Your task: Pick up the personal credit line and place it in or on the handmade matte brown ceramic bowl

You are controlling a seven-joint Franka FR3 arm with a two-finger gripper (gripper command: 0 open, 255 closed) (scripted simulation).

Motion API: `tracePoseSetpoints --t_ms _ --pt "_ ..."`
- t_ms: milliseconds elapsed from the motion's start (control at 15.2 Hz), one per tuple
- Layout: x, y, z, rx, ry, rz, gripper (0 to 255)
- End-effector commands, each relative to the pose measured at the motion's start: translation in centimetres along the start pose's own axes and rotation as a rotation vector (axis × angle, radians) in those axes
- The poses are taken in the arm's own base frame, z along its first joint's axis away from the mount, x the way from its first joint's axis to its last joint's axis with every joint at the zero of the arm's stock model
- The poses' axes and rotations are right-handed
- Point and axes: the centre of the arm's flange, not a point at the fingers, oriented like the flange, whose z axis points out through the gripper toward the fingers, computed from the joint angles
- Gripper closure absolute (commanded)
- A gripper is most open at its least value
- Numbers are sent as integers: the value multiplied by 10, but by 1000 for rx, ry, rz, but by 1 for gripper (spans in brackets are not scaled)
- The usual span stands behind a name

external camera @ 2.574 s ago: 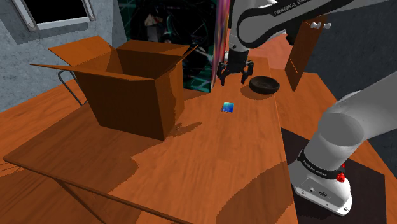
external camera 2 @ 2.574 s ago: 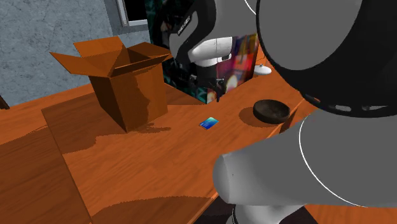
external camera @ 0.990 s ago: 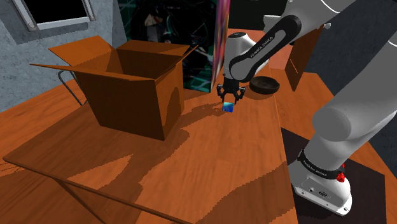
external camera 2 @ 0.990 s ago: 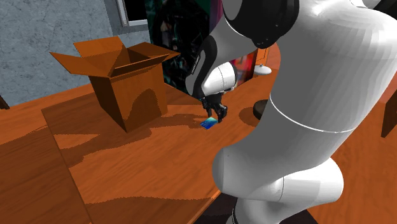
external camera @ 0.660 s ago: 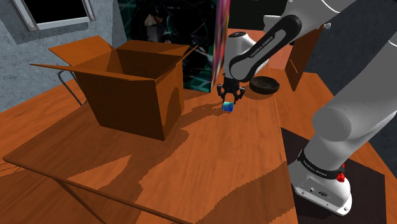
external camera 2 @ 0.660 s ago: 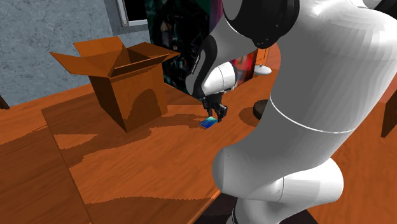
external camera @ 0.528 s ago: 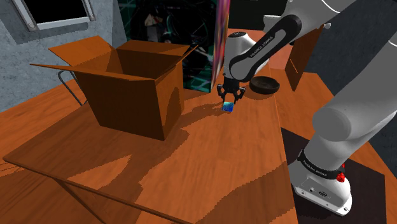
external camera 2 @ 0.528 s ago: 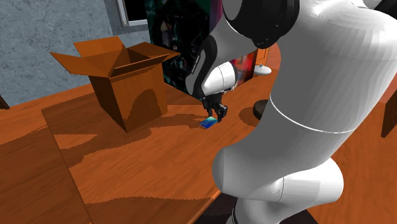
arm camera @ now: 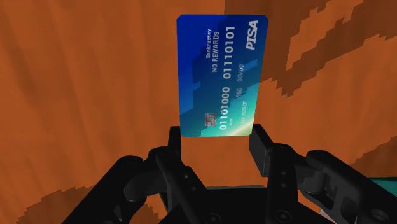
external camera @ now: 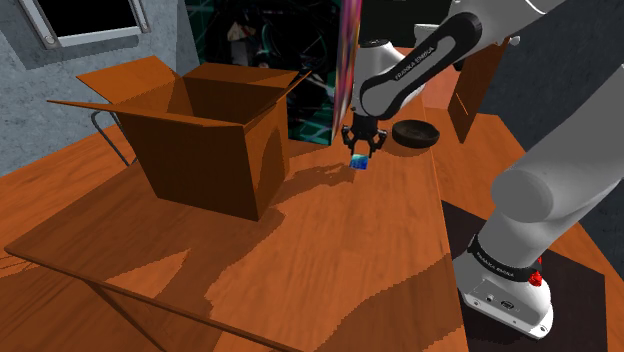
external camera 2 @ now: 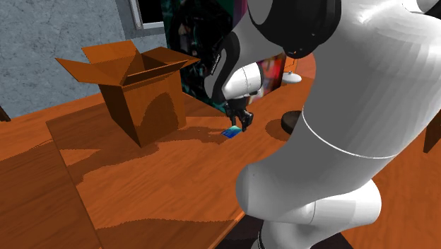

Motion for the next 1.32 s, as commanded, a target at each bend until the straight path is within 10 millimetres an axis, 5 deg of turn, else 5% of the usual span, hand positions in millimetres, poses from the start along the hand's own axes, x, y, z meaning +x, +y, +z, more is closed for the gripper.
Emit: tracePoseSetpoints --t_ms 0,1056,1254 --pt "2 0 -11 0 -1 0 255" --pt "14 3 -94 0 -1 0 255" --pt "47 25 -90 0 -1 0 255"
